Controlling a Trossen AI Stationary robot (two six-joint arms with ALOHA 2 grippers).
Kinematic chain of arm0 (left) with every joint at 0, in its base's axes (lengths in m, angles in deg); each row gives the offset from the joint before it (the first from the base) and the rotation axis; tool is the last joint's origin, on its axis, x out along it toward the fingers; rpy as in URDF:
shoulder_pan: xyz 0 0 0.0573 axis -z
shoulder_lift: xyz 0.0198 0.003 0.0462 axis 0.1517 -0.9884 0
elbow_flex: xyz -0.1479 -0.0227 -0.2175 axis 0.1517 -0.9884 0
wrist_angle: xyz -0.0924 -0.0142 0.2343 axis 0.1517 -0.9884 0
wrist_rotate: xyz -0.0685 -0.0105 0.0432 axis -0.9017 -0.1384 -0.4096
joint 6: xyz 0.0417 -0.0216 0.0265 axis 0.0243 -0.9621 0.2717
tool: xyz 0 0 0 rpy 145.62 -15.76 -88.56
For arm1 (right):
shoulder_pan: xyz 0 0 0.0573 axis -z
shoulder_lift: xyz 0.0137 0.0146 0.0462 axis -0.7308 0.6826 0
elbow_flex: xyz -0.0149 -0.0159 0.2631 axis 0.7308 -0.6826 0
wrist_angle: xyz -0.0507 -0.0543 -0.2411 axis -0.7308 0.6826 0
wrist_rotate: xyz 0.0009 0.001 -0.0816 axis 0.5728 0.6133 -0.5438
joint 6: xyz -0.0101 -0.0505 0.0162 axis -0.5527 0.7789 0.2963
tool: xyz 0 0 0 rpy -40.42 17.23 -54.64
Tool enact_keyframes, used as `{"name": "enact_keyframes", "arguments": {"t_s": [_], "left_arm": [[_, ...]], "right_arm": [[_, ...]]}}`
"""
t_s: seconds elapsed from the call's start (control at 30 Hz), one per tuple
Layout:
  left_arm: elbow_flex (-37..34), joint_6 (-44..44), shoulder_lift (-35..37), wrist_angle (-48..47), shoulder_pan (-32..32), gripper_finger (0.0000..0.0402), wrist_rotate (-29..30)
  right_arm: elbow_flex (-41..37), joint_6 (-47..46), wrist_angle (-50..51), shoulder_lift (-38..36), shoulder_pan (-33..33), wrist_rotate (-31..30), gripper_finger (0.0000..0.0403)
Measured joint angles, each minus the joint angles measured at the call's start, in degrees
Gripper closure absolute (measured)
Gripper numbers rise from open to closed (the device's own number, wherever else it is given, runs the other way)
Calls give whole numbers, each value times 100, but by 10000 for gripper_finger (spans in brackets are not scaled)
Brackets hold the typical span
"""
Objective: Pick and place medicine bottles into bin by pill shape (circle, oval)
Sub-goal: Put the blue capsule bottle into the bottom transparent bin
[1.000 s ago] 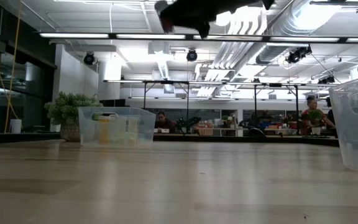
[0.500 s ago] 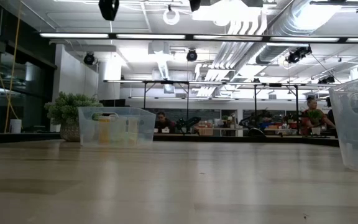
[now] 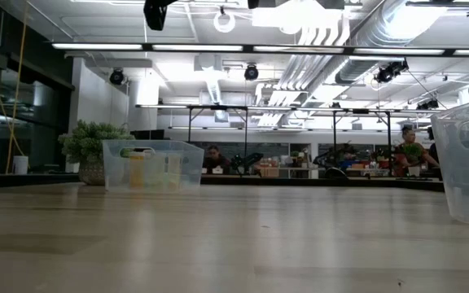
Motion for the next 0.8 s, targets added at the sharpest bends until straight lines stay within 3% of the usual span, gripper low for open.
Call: {"name": "enact_keyframes", "arguments": {"t_s": [0.23, 0.53, 0.8], "left_arm": [[-3, 56, -221, 714, 0, 268, 7], [-2, 56, -233, 733, 0, 270, 79], [-2, 202, -231, 733, 2, 313, 85]], "right_arm": [[0, -130, -81, 0, 0, 0, 316], [0, -131, -82, 2, 0, 0, 316], [0, -150, -82, 2, 0, 2, 316]]}}
